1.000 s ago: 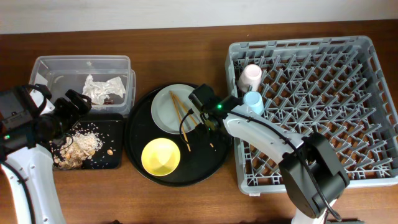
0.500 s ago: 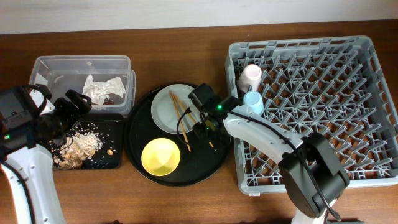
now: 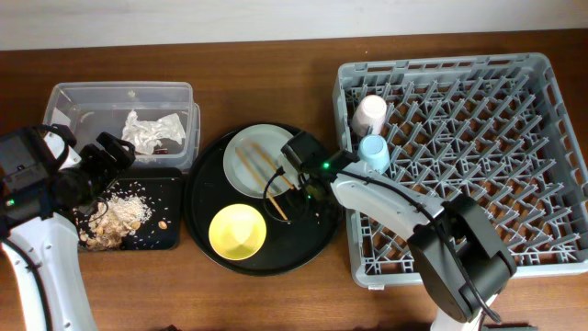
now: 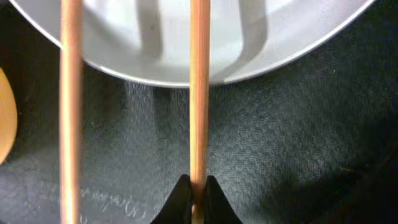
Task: Sort waste into correct bins and load items into the dishwasher rack
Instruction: 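Insert the chopstick upright into the rack beside the cups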
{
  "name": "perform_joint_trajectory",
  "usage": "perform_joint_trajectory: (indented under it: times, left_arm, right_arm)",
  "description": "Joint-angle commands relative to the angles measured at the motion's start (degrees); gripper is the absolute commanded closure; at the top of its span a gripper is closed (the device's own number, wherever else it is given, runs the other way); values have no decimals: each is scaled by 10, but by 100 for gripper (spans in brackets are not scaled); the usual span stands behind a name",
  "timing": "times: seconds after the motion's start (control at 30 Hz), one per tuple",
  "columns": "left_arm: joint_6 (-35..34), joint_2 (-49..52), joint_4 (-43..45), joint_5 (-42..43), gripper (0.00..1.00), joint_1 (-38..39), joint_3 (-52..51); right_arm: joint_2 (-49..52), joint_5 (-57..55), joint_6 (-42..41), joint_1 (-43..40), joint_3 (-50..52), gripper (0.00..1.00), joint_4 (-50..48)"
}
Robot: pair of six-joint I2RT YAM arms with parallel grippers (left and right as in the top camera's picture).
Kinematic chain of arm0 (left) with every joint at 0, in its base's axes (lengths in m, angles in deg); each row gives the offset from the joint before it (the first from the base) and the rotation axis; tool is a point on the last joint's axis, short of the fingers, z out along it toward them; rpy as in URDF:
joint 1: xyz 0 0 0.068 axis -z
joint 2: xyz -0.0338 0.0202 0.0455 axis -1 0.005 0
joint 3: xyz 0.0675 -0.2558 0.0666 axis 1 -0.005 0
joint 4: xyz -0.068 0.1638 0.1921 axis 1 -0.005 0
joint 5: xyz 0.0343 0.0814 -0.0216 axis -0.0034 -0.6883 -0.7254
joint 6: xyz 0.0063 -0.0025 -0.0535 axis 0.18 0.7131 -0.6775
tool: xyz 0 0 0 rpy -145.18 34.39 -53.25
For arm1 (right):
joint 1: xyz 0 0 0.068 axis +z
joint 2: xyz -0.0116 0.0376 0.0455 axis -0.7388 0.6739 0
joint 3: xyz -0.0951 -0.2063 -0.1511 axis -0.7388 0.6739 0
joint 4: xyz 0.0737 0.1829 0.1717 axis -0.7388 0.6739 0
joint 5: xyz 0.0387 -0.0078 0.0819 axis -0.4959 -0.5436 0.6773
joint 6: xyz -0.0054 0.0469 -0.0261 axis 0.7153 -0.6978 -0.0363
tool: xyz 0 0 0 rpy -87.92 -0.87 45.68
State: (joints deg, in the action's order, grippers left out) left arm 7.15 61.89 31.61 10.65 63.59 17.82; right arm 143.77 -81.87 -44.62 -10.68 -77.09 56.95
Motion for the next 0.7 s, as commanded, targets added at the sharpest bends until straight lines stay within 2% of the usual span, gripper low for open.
perform_joint_trajectory:
  times: [0.0,0.17,0.27,0.43,0.67]
  left_arm:
    - [5,-2,1,4,1,-2,8]
    - [5,-2,1,4,1,-2,8]
    - [5,-2,1,4,1,-2,8]
    - [5,-2,1,4,1,-2,8]
    - [5,-2,1,4,1,-2,8]
  right_arm:
    - [-49,5,2,2,-37,96,25]
    - [-186,4,1,-49,-89,96,96]
    - [-236,-21,2,-179,-89,96,189]
    - [-196,-21,53,-321,-75,96,235]
    - [-104,-21,50,-359,-61,96,215]
